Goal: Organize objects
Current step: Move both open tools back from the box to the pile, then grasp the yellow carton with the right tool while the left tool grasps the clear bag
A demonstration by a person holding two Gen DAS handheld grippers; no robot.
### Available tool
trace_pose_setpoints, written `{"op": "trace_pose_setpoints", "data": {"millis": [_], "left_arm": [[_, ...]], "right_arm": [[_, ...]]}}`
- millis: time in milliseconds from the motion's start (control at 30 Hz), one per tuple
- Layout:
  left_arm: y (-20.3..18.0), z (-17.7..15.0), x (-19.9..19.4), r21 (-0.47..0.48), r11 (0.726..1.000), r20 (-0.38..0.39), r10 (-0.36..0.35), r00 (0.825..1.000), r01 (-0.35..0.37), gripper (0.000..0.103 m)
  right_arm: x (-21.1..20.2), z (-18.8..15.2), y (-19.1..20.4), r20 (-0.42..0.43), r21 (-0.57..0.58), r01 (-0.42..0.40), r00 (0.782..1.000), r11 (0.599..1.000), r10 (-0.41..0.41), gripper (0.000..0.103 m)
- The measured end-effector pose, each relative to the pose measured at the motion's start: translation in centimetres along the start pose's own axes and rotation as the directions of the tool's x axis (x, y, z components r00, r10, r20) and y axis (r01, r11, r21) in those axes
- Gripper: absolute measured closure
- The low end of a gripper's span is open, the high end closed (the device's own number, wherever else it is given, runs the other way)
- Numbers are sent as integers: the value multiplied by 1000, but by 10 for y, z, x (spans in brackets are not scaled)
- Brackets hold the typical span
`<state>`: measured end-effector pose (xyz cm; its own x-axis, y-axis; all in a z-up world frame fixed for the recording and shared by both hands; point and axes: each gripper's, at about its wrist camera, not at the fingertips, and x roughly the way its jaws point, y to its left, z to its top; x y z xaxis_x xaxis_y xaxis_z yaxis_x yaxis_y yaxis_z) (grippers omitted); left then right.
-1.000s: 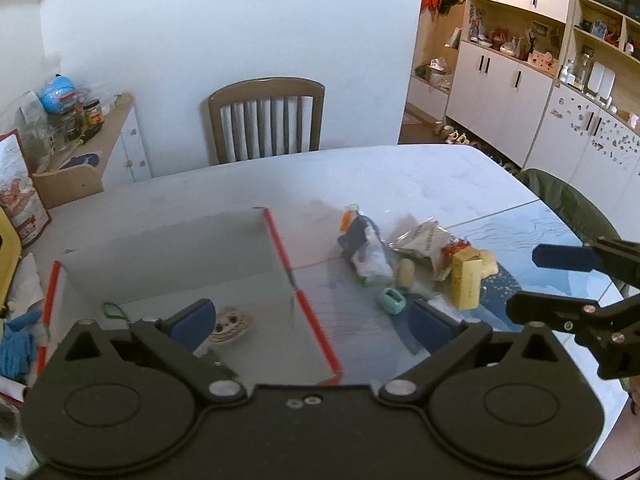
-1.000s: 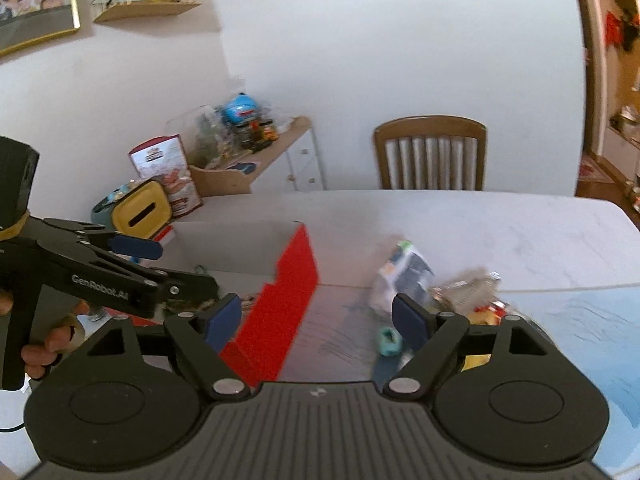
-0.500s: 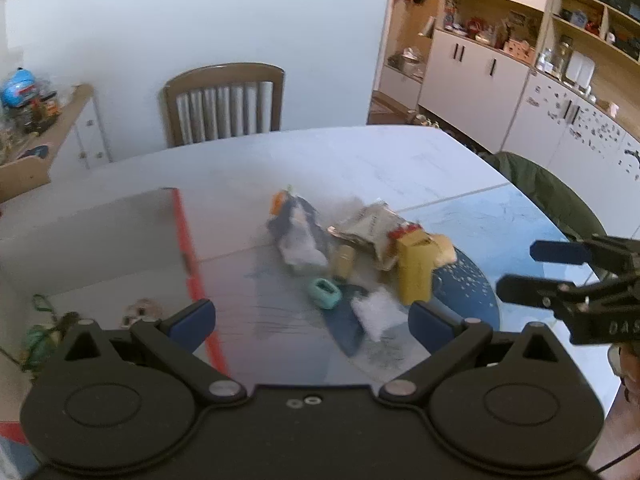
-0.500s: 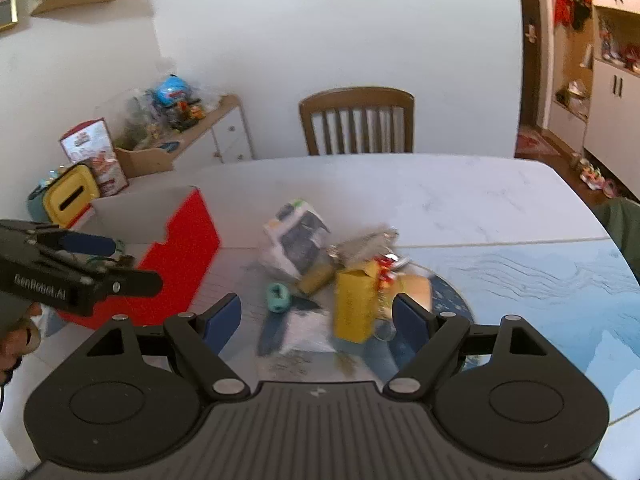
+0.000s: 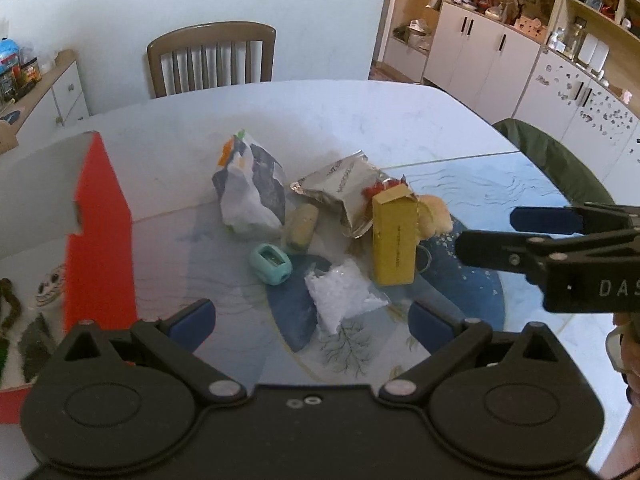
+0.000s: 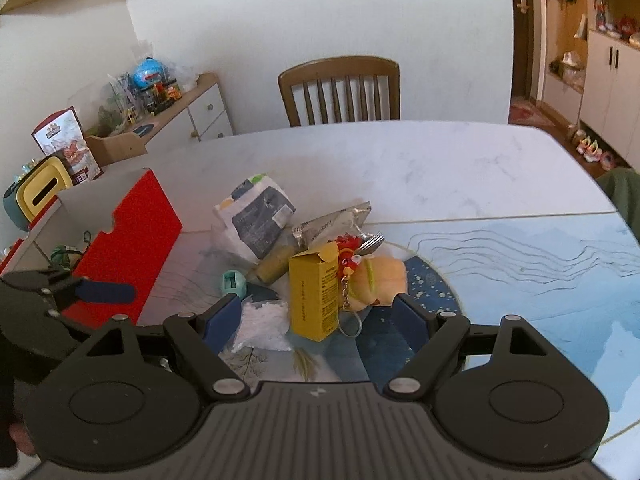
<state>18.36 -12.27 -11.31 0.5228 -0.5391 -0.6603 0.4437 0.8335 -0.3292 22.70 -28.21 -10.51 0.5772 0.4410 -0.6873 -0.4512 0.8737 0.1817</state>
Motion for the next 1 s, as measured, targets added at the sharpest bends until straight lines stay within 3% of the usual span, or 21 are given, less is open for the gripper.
{"op": "trace_pose_setpoints", "data": {"millis": [333,600,667,1000], "left_arm": [[-13,-1,40,-11,1000,-7,23,1000,-24,1],[-21,-3,58,-10,1000,0,20,1000,-20,4],[-22,-3,61,-6,1000,1,20,1000,-20,6],[-22,-5,73,-19,1000,-8,-5,1000,4,23]], "right_arm": [[41,10,-6,-79,72,-39,996,997,45,20],[64,13,-3,-134,120,-40,989,992,57,29],[69,14,-4,-146,141,-27,988,990,48,35],[82,13,-12,-175,228,-11,983,973,52,46]]}}
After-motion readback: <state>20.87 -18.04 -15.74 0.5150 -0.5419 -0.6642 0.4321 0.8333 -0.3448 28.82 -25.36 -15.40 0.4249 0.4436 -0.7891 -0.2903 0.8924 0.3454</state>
